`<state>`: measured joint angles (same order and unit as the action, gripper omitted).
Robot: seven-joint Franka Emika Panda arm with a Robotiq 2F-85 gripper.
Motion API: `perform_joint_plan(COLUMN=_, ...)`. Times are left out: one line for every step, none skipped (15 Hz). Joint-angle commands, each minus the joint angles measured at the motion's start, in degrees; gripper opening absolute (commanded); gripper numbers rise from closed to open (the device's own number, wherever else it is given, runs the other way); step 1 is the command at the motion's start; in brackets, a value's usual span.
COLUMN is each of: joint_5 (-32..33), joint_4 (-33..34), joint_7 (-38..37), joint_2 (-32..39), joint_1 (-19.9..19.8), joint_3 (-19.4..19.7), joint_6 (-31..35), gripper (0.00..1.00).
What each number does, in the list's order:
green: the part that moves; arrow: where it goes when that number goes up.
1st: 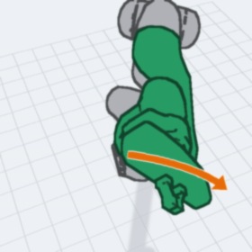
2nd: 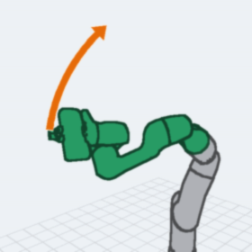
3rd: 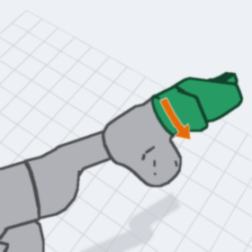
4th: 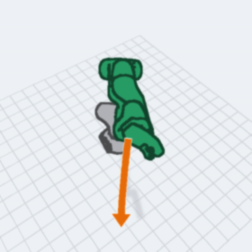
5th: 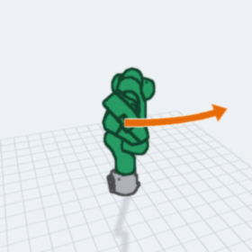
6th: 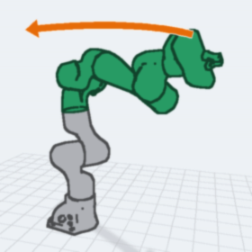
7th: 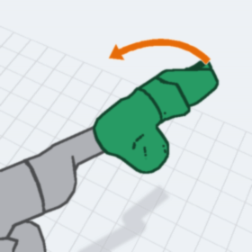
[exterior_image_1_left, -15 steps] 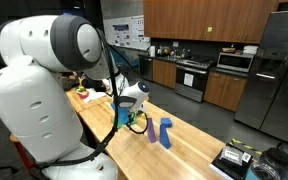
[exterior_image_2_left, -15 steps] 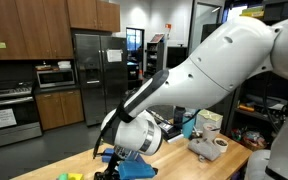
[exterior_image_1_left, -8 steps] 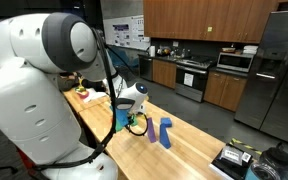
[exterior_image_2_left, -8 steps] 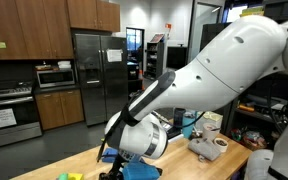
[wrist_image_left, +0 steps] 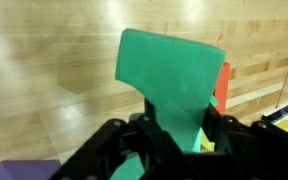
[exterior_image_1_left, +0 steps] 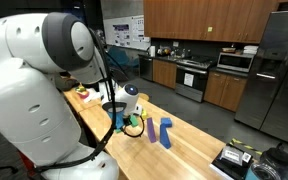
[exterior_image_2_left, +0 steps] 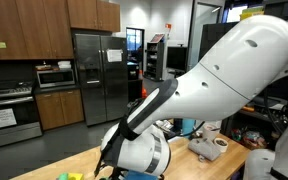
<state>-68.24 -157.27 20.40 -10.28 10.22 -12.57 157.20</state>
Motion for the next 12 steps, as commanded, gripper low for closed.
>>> perform_joint_plan(joint_5=-0.9, joint_4=-0.4, joint_7=2.7, joint_2=-2.7, joint_1=0.3, joint_3=1.4, joint_6=-7.9, gripper=0.21)
perform_joint_plan(joint_5=-1.1, joint_4=-0.3, joint_7=4.7, joint_2=-3.2, joint_1=-0.2, joint_3=2.5, joint_6=-11.9, gripper=0.21)
perform_joint_plan(joint_5=-0.8, joint_4=-0.3, joint_7=6.7, joint_2=-3.9, joint_1=0.0, joint_3=4.4, joint_6=-16.1, gripper=0.21)
perform_joint_plan(joint_5=-0.6, joint_4=-0.1, joint_7=8.1, joint_2=-4.1, joint_1=-0.5, joint_3=5.4, joint_6=-19.6, gripper=0.21)
perform_joint_plan(joint_5=-0.1, joint_4=0.1, joint_7=9.8, joint_2=-4.2, joint_1=-1.2, joint_3=6.8, joint_6=-23.4, gripper=0.21)
perform_joint_plan(joint_5=0.3, joint_4=0.2, joint_7=11.8, joint_2=-4.5, joint_1=-1.9, joint_3=8.1, joint_6=-26.9, gripper=0.21)
perform_joint_plan(joint_5=1.1, joint_4=0.3, joint_7=13.4, joint_2=-4.6, joint_1=-2.8, joint_3=9.2, joint_6=-30.3, gripper=0.21)
perform_joint_plan(joint_5=2.0, joint_4=0.5, joint_7=15.4, joint_2=-4.4, joint_1=-3.7, joint_3=10.4, joint_6=-33.5, gripper=0.21)
perform_joint_plan(joint_5=3.3, joint_4=0.8, joint_7=17.3, joint_2=-4.1, joint_1=-4.8, joint_3=11.5, joint_6=-37.0, gripper=0.21)
perform_joint_plan(joint_5=4.5, joint_4=1.2, joint_7=19.0, joint_2=-3.6, joint_1=-5.8, joint_3=12.5, joint_6=-40.0, gripper=0.21)
perform_joint_plan(joint_5=5.8, joint_4=1.8, joint_7=20.5, joint_2=-3.0, joint_1=-6.9, joint_3=13.5, joint_6=-43.0, gripper=0.21)
perform_joint_plan(joint_5=6.9, joint_4=2.2, joint_7=21.7, joint_2=-2.6, joint_1=-7.8, joint_3=14.2, joint_6=-45.3, gripper=0.21)
